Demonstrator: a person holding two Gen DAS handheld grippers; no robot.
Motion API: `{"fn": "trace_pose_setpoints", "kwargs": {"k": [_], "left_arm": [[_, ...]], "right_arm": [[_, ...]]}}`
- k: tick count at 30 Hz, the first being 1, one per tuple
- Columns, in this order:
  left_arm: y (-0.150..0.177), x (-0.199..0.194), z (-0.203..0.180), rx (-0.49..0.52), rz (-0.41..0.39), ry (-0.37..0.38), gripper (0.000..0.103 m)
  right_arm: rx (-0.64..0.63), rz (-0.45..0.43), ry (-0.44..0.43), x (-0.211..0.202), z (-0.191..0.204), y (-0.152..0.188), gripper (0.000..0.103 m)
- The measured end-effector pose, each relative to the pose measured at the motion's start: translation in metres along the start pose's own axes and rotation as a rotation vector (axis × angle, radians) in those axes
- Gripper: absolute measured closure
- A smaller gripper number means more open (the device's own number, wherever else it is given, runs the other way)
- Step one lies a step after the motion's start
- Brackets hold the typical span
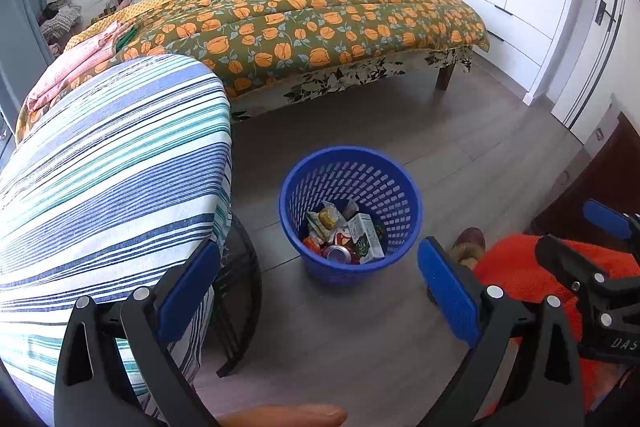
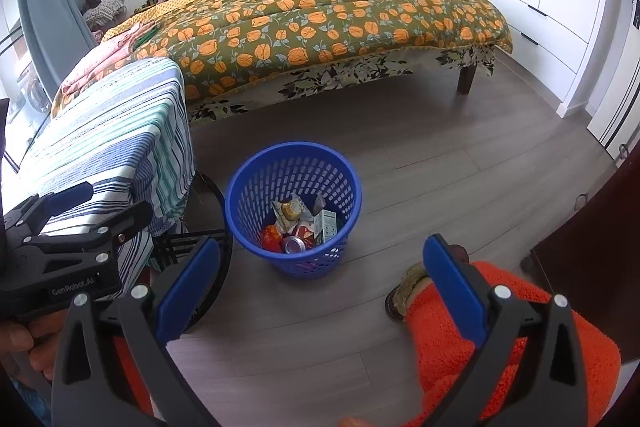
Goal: Collect trash
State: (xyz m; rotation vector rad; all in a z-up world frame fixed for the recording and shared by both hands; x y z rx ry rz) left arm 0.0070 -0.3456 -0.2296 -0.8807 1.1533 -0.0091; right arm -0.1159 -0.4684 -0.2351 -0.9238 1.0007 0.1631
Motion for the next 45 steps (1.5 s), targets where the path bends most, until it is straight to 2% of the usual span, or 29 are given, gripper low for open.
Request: {"fn": "trace_pose_setpoints", "kwargs": {"k": [45], "left_arm": [[0.004,0.004,0.004,0.002,0.011,-0.005,0.005]], "right_arm": [[-0.018,0.010,-0.007,0.004,0.013,0.002,0.005]]}}
Point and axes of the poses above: each gripper's, at about its wrist camera, not at the fingertips, and x roughly the way its jaws point, z to its left, y to its underside, the point moved 10 cm from there along x, roughly the way its jaws point, and after that the axes turned 11 degrees about x, right-handed, at the moved point
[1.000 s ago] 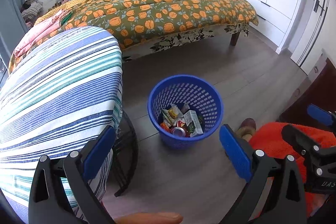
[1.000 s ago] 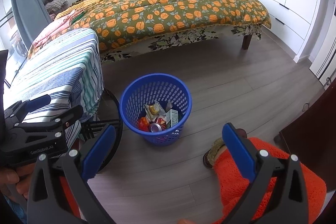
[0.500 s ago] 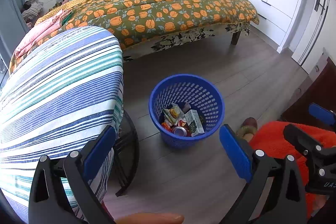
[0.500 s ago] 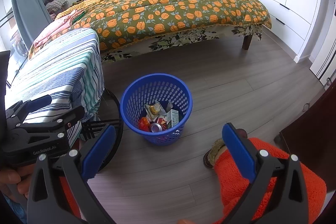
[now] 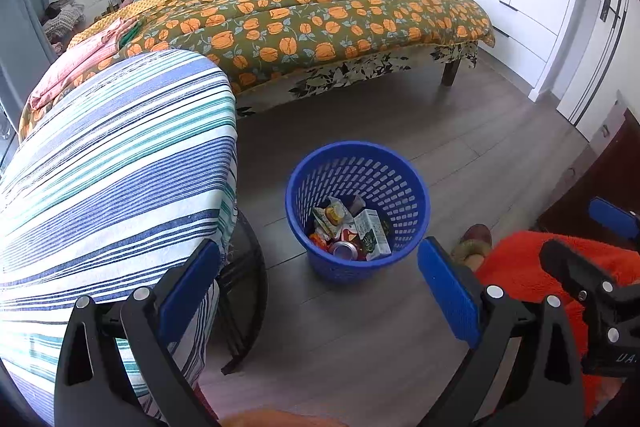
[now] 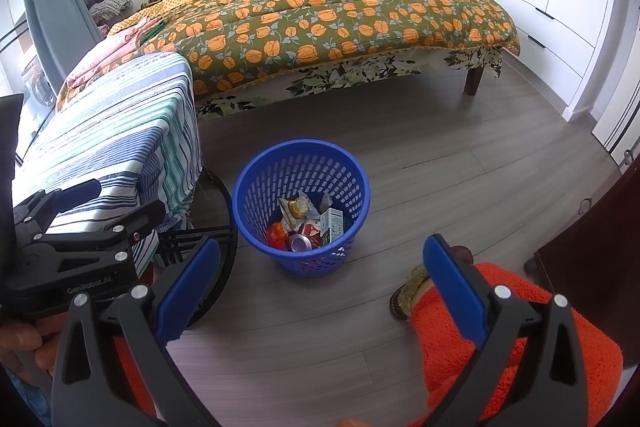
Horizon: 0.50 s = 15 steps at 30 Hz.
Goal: Collect trash
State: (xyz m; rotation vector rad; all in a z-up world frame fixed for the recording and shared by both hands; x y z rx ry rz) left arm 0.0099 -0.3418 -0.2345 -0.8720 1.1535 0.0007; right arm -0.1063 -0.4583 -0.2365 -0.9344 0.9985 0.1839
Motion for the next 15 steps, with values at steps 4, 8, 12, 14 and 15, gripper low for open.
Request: {"fn": "trace_pose_setpoints", "kwargs": {"k": [4,8,12,14,15], "left_arm": [[0.0000,0.0000,0.0001,0.000,0.000,0.000,0.005],[0.0007,0.0001,0.0010,0.001,0.001,0.000,0.005],[0.0000,-0.0001,0.0001,0.001,0.000,-0.001,0.005],[0.0007,0.0000,0.0010,0.001,0.000,-0.001,0.005],[0.0002,-0.0002,0.0001,0.001,0.000,-0.001,0.005]], "right_arm": [[0.001,-0.001,0.001,-0.0001,-0.0001,0.0003,0.005],[0.000,0.000,0.000,0.0000,-0.0005,0.0000,0.005],[0.000,-0.001,0.000,-0.0002,-0.0001,0.0001,0.005],[0.001,0.000,0.000,-0.0002,-0.0003,0.0001,0.005],[0.001,-0.001,0.000,-0.0003,0.0000,0.0002,0.005]]}}
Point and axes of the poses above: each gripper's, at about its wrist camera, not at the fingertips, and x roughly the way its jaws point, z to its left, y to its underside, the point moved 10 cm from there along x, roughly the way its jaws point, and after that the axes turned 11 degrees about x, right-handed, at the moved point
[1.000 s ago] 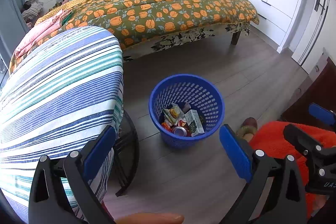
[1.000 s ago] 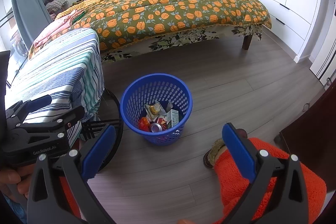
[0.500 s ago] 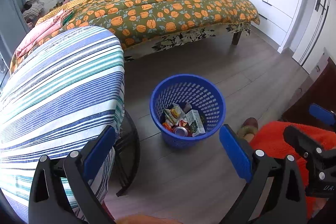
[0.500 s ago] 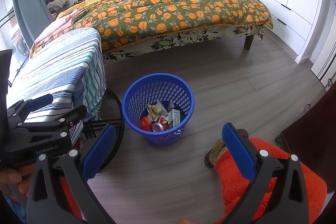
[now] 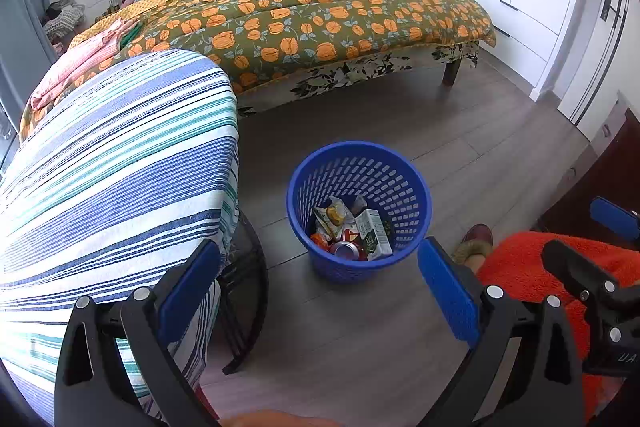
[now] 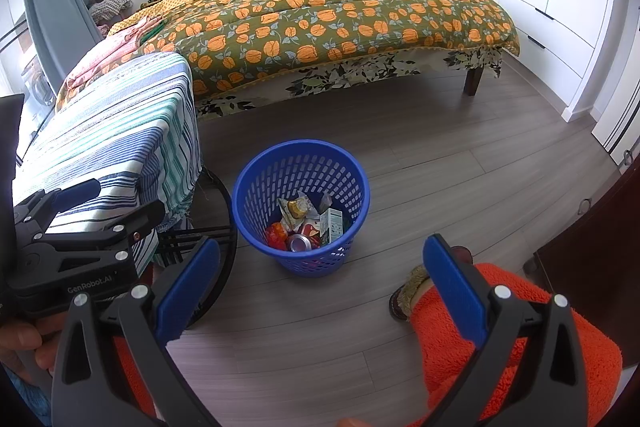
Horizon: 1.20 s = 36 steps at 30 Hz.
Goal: Collect trash
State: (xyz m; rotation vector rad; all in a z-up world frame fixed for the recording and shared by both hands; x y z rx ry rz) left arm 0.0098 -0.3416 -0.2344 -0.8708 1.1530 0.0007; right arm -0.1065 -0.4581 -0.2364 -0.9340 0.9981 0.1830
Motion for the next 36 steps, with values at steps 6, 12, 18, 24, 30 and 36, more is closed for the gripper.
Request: {"fn": "trace_pose_setpoints", "kwargs": {"k": [6,12,18,24,30,36], "left_arm": [[-0.0001,-0.0002,-0.0003,0.001,-0.001,-0.001,0.005],[0.0004,0.0003,0.0013,0.001,0.000,-0.001,0.005],[0.0004,0.0000,0.0010,0.002,-0.001,-0.001,0.005],[0.0011,0.0005,0.0036,0.002,0.000,-0.001,0.005],[0.0020,0.0006,0.0060,0.002,0.000,-0.001,0.005],[0.0017,0.0005,0.0042,0.002,0.001,0.000,0.005]], "right_arm": [[0.000,0.000,0.001,0.0000,0.0001,0.0001,0.005],[0.000,0.000,0.001,-0.0001,0.0003,0.0005,0.005],[0.001,0.000,0.001,-0.0001,0.0004,0.0007,0.005],[0.001,-0.001,0.001,-0.0003,0.0003,0.0009,0.005],[-0.001,0.001,0.000,0.0001,0.0008,0.0004,0.005],[0.000,0.000,0.001,-0.0001,0.0011,0.0009,0.005]]}}
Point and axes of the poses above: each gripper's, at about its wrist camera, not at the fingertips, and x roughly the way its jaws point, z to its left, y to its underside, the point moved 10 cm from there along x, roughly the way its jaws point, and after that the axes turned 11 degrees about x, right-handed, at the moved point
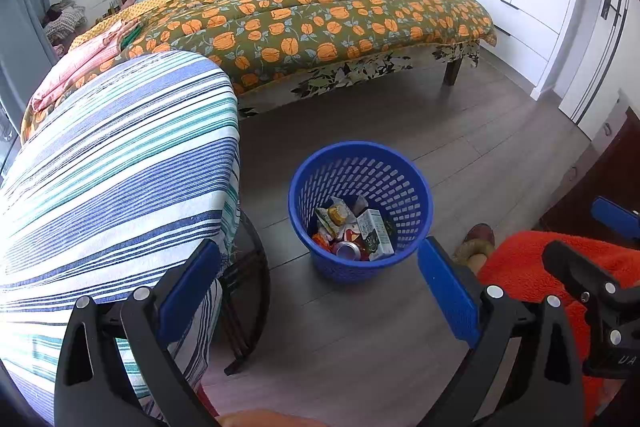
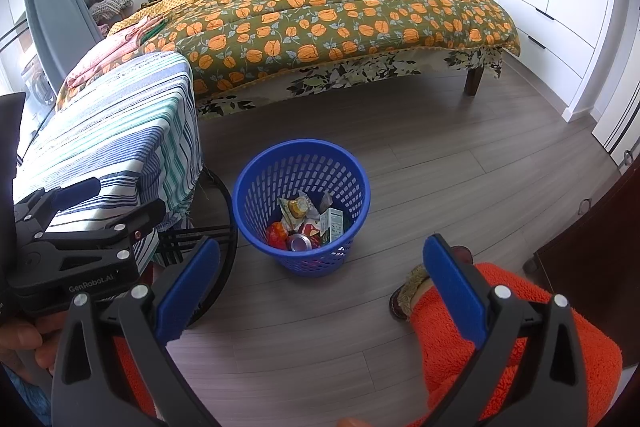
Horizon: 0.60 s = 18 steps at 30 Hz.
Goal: Collect trash
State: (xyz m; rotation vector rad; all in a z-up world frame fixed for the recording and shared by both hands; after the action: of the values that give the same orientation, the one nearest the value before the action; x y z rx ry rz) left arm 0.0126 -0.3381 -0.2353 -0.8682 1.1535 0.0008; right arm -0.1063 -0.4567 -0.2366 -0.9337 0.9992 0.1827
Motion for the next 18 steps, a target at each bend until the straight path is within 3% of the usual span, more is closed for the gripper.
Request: {"fn": "trace_pose_setpoints", "kwargs": {"k": [14,18], "left_arm": [[0.001,-0.003,0.010,0.010,-0.016,-0.033,0.006],[0.001,-0.002,0.005,0.018,0.001,-0.009,0.006]], "right_arm": [[0.000,0.001,0.000,0.000,-0.001,0.000,0.005],[0.000,0.002,0.000,0.000,0.000,0.000,0.005]]}}
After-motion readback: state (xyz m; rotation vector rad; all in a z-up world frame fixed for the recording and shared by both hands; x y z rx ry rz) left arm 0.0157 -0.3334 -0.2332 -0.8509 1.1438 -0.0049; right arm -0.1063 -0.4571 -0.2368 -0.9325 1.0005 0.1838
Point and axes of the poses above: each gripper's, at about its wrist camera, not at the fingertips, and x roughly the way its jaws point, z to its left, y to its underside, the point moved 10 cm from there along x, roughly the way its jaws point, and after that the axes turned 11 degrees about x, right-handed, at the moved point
